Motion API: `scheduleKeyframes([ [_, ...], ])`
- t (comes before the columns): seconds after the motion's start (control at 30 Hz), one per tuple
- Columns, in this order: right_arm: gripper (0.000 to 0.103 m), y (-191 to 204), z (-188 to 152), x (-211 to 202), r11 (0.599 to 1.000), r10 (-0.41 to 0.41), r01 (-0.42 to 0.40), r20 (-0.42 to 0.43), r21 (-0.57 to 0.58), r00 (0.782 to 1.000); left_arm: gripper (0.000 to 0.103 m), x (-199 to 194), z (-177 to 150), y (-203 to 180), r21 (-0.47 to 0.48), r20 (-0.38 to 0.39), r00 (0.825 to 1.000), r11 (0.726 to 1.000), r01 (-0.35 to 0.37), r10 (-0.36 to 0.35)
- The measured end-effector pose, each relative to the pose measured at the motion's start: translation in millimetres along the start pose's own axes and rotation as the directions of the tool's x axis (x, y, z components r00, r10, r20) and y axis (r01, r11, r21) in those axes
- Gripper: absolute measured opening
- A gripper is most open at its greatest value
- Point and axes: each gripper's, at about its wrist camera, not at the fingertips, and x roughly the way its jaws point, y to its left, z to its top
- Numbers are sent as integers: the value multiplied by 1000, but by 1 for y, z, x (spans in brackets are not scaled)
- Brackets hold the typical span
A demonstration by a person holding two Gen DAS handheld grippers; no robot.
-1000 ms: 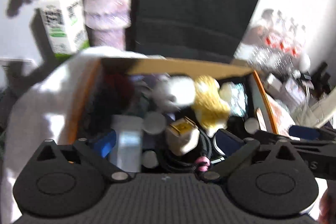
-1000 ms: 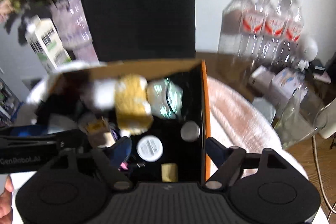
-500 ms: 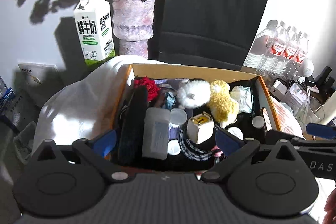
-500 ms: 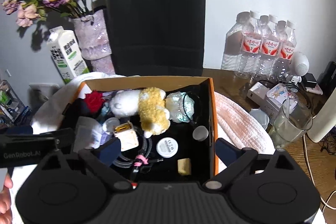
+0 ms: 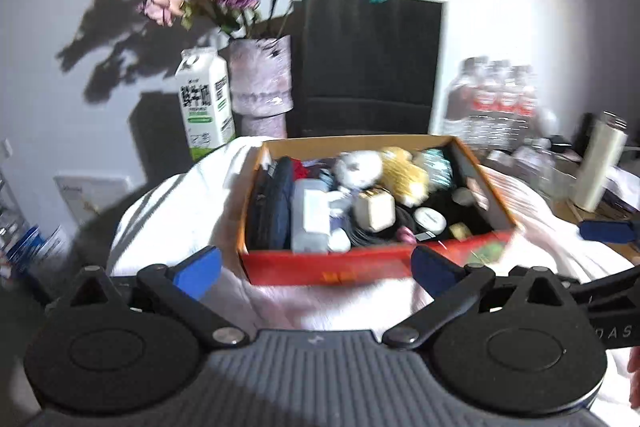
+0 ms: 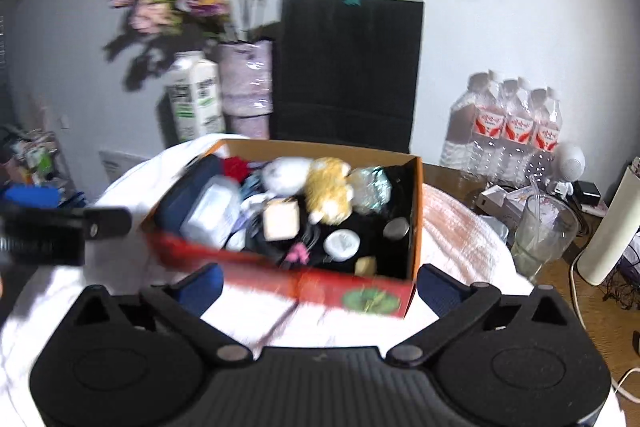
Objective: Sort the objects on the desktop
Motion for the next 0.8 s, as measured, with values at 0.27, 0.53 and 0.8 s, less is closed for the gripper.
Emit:
scheduleKeyframes([
  [0.27, 103, 17, -116, -80, 997, -36, 41, 83, -66, 996, 103, -83, -119, 13, 65, 98, 990, 993, 95, -101],
  [0.53, 103, 9, -183, -108, 999, -20, 22, 44, -37, 999, 103, -100, -198, 34, 7, 9, 996, 996, 85, -85],
  [0.8, 103, 36, -181, -69, 999, 39, -39, 0, 8, 999, 103, -59, -191, 2, -4, -14, 987, 987, 158, -158],
])
